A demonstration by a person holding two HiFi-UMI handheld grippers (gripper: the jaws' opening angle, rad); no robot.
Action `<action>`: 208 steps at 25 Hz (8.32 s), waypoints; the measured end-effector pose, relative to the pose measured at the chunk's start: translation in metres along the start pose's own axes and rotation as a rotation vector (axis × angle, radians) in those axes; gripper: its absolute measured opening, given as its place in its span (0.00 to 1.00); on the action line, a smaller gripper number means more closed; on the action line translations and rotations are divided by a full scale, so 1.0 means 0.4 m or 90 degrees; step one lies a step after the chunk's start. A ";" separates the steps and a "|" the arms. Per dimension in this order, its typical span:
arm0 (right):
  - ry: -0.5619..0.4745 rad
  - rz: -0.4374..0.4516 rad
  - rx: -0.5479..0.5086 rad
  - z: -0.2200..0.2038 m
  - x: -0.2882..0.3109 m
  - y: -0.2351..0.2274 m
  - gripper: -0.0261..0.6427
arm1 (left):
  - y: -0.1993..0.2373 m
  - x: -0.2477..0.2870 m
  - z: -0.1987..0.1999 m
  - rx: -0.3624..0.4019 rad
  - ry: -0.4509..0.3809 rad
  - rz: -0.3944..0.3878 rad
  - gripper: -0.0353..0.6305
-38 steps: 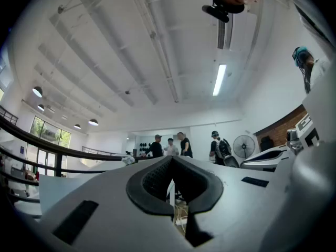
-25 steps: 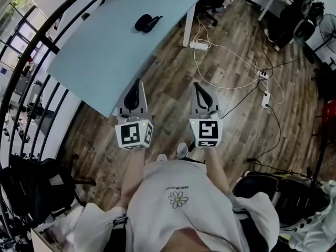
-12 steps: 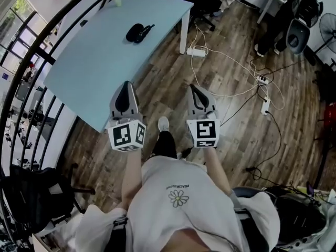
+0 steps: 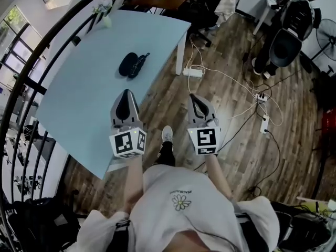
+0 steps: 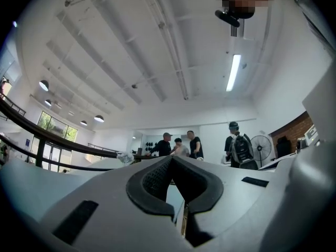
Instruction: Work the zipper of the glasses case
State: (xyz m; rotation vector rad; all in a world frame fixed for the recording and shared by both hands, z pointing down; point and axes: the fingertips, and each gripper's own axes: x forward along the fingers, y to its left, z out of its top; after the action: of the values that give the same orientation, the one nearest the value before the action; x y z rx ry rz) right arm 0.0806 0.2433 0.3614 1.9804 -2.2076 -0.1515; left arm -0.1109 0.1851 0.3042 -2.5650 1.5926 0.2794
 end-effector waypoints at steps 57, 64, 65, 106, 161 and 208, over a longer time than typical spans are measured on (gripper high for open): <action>0.241 0.440 -0.011 -0.277 0.937 0.309 0.05 | 0.460 0.602 -0.723 -0.164 0.524 -0.121 0.40; 0.276 0.446 -0.019 -0.342 0.928 0.329 0.05 | 0.477 0.586 -0.780 -0.179 0.567 -0.124 0.40; 0.275 0.445 -0.016 -0.345 0.927 0.329 0.05 | 0.475 0.581 -0.784 -0.184 0.572 -0.126 0.40; 0.194 0.768 -0.504 -0.399 1.009 0.212 0.14 | 0.116 0.495 -0.737 -0.065 0.607 -0.226 0.17; 0.191 0.962 -0.444 -0.350 0.819 0.431 0.05 | 0.458 0.481 -0.814 0.169 0.748 0.008 0.08; 0.262 1.115 -0.591 -0.460 0.957 0.339 0.10 | 0.337 0.602 -0.757 0.091 0.662 0.083 0.08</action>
State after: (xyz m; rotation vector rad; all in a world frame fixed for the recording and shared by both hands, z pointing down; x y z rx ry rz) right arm -0.0551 -0.1145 0.5904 -0.5291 -2.0728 -0.3359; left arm -0.0979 -0.1428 0.5493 -2.5930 1.8927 -1.3049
